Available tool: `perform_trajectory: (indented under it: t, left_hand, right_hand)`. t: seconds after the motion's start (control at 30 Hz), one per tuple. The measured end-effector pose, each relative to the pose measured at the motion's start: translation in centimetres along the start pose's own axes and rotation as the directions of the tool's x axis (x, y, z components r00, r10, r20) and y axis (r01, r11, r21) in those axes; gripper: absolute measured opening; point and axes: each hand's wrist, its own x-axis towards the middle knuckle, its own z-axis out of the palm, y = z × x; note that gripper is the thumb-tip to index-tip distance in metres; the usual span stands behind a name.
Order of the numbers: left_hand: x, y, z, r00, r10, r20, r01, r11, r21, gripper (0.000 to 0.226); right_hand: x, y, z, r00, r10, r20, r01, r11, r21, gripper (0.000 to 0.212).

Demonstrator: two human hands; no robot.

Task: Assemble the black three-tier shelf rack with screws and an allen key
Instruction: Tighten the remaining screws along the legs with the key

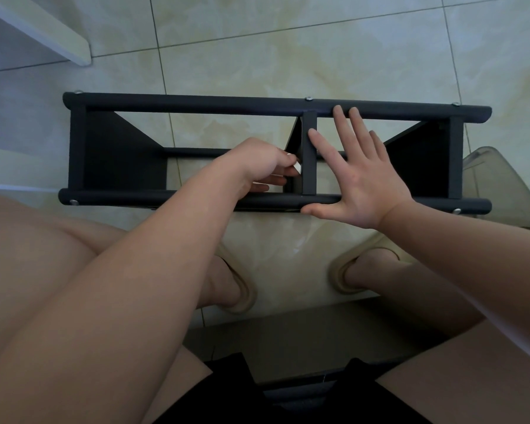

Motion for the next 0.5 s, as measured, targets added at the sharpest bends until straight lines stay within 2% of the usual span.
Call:
perform_trajectory:
  t: [0.5]
  left_hand:
    - [0.09, -0.05, -0.51, 0.997, -0.023, 0.071, 0.017, 0.996, 0.092, 0.016]
  right_hand:
    - [-0.06, 0.06, 0.14, 1.000, -0.001, 0.001, 0.001, 1.000, -0.004, 0.113]
